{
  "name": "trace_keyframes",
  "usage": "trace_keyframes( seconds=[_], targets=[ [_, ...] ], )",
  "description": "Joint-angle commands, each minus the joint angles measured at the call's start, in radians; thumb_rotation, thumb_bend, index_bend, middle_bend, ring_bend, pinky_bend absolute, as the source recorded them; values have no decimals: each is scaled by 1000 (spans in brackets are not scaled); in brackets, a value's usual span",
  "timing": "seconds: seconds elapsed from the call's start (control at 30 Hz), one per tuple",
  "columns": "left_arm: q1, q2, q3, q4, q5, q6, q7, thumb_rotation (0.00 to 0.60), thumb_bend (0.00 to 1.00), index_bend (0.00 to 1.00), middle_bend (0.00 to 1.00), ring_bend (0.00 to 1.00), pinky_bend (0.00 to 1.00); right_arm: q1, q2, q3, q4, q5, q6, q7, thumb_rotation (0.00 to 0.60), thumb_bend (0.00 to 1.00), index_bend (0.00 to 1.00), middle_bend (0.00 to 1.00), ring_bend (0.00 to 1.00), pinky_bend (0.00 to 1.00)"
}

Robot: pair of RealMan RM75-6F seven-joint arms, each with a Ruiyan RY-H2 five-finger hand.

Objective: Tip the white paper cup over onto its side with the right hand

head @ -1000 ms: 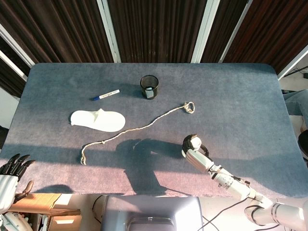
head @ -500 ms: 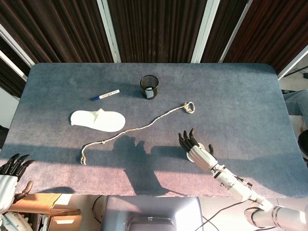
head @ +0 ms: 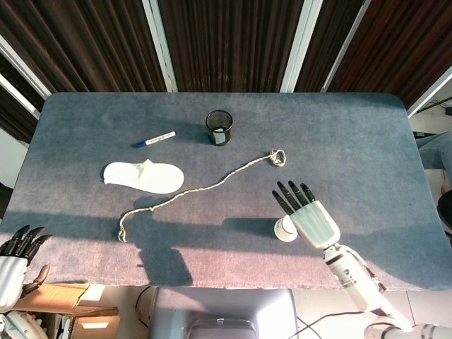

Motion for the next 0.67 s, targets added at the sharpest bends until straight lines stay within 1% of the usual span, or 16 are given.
trace_keyframes(
  seconds=[0.03,0.1,0.23,0.43,0.67],
  targets=[
    [0,-1,-1,0,-2,1,0,600,343,255,160,100,293,-69,146,10,-82,27,45,237,600,264,114,108,70,247],
    [1,-1,-1,0,-3,0,2,600,343,255,160,101,293,-93,156,-4,-48,-10,86,293,600,323,114,107,70,245],
    [-1,-3,-1,0,-3,-4,9,600,343,254,160,100,293,-125,165,-17,1,-43,139,356,600,367,115,108,70,245],
    [-2,-7,-3,0,-2,-2,14,600,342,255,160,100,293,-151,147,-7,33,-19,178,386,600,370,120,108,70,244],
    [-1,-11,-5,3,-4,1,21,600,342,254,160,100,293,-153,146,-11,41,-10,162,408,600,370,123,108,70,243]
  ],
)
